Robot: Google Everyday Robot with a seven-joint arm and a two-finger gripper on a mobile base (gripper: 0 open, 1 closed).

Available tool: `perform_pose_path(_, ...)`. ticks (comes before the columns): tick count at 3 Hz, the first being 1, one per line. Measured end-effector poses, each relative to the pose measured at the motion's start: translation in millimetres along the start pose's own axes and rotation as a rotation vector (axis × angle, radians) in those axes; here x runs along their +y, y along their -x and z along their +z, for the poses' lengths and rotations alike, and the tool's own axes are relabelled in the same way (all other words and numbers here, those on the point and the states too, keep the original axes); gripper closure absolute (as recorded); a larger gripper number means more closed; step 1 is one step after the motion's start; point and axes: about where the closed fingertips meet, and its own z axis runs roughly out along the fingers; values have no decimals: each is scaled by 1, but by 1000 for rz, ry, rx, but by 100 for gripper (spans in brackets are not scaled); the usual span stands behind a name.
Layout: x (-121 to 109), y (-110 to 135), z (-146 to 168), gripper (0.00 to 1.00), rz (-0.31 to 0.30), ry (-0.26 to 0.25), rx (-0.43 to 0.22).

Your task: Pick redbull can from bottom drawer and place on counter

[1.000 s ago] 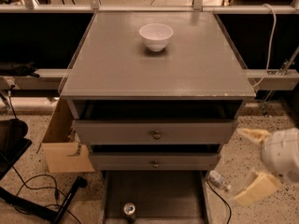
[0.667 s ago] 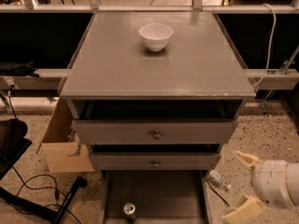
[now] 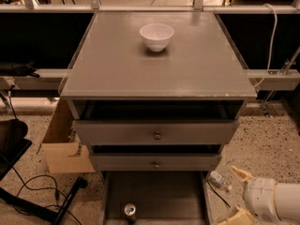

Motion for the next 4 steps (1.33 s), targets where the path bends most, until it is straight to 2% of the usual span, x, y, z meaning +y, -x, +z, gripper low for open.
perform_pose_path(1, 3, -1, 29, 0, -37, 55, -31)
perform_pose_path(2, 17, -12, 96, 0, -92, 129, -115)
perform_pose_path(3, 23, -13, 162, 0, -172, 145, -217)
perform_pose_path(4, 19, -15, 227, 0, -220, 148, -302)
